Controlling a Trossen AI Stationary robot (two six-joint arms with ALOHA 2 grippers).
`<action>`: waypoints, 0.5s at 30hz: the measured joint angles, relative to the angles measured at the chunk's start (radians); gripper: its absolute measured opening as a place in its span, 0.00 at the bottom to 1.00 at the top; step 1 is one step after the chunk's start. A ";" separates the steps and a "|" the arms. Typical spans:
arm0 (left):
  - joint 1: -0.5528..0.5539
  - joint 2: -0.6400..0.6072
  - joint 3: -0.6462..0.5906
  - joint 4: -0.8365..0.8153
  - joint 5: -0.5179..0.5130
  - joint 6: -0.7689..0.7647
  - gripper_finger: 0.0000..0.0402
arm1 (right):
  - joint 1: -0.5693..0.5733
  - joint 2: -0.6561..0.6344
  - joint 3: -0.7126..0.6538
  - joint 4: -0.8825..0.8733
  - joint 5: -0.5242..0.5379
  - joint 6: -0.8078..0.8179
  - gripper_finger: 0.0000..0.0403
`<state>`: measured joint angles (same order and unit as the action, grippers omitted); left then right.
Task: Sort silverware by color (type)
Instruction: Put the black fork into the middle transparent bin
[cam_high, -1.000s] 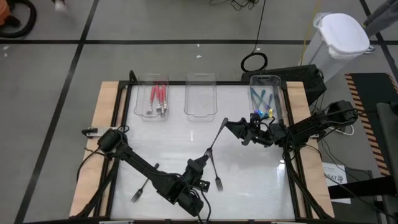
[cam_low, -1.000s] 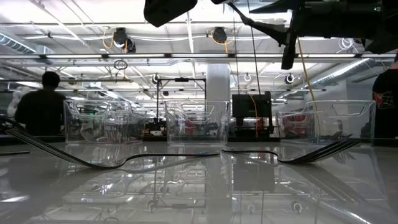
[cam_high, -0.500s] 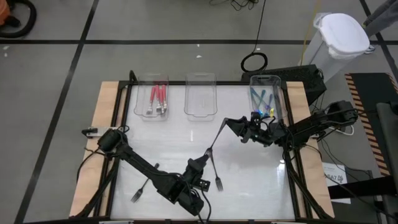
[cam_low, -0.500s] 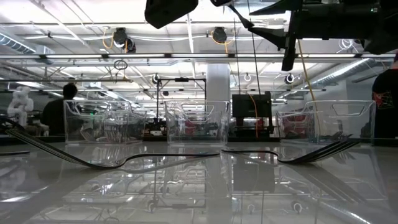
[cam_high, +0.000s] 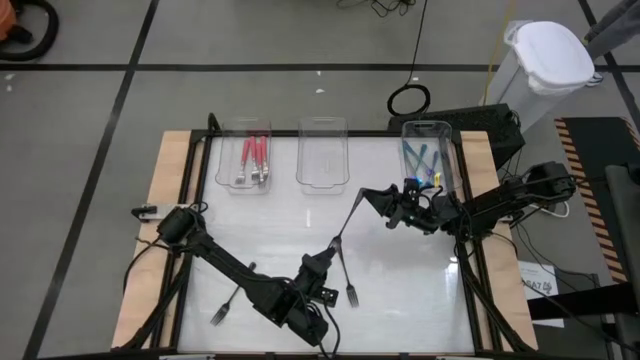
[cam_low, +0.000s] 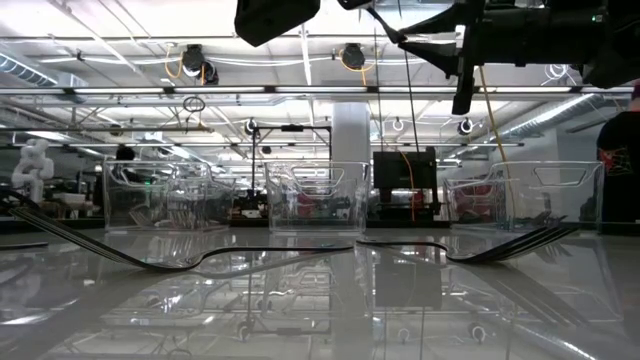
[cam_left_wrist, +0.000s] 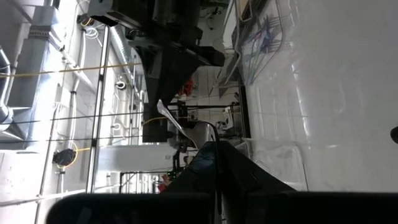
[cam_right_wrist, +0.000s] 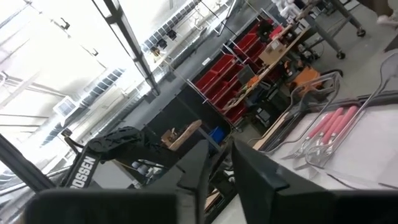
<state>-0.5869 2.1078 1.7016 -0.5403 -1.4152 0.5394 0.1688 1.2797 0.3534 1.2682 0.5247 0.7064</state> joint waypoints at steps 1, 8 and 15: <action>0.000 0.000 0.000 0.000 0.000 0.000 0.02 | 0.000 0.000 0.000 0.000 0.000 -0.009 0.13; 0.000 0.000 0.000 -0.004 0.018 0.003 0.02 | 0.000 -0.002 0.001 0.015 0.000 -0.033 0.03; 0.001 0.000 0.000 -0.002 0.030 -0.007 0.08 | 0.000 -0.002 0.001 0.031 -0.003 -0.063 0.01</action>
<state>-0.5858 2.1078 1.7016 -0.5419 -1.3849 0.5319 0.1692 1.2781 0.3546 1.2995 0.5215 0.6435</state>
